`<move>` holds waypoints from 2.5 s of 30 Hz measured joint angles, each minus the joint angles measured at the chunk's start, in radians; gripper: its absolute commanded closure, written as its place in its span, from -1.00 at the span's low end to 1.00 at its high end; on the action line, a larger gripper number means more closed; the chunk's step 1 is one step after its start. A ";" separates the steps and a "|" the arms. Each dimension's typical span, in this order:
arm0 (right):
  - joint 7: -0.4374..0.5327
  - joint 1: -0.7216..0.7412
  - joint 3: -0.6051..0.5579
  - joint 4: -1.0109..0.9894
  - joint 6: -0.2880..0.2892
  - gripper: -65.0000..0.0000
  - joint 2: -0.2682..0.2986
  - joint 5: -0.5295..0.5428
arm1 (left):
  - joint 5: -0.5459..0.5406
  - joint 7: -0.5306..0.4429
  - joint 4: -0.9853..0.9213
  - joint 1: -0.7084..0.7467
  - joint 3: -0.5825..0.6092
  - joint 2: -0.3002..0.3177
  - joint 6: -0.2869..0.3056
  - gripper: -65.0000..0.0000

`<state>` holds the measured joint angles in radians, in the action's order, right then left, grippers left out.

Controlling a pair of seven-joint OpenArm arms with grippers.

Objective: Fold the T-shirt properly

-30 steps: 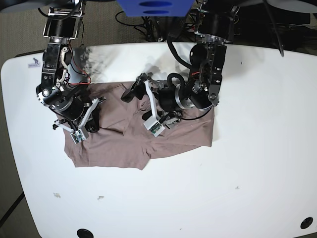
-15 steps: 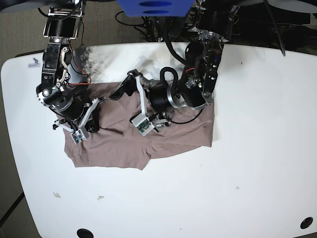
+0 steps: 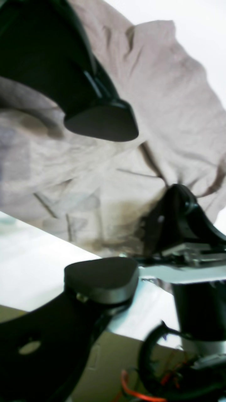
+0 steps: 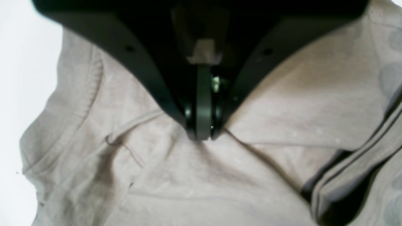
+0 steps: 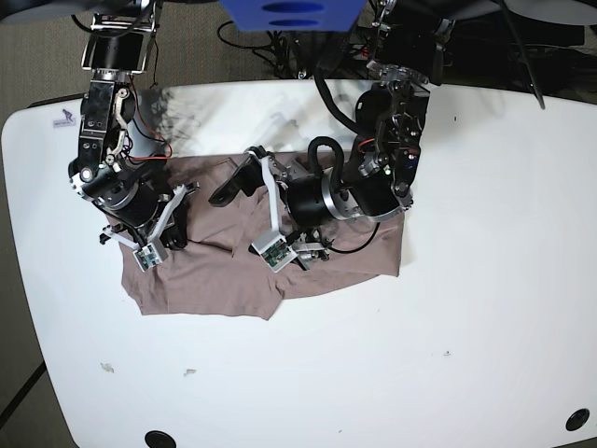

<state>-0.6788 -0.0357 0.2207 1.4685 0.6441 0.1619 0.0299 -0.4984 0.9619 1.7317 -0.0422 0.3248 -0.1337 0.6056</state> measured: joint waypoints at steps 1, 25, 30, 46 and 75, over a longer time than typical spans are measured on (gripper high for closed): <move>0.000 0.000 0.000 0.000 0.000 1.00 0.000 0.000 | -0.002 0.000 0.000 0.000 -0.006 0.010 0.000 -0.62; 0.000 0.001 0.000 0.000 0.000 1.00 -0.001 0.000 | 0.002 0.011 0.120 0.078 -0.212 0.217 0.000 1.00; -0.001 0.002 0.000 0.000 0.000 1.00 -0.001 0.000 | 0.001 0.010 0.120 0.078 -0.215 0.218 0.000 0.92; 0.000 0.002 0.000 0.000 0.000 1.00 -0.001 0.000 | 0.119 -0.076 -0.016 0.098 -0.217 0.217 0.000 1.00; -0.250 -0.025 0.259 0.121 0.075 0.75 -0.023 0.021 | 0.117 -0.201 -0.120 0.120 -0.214 0.217 0.016 1.00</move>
<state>-0.9287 -0.0605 0.4797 1.5890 0.7193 0.1394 0.0505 -0.3817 0.7605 1.6115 0.0776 0.1112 0.0830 0.6212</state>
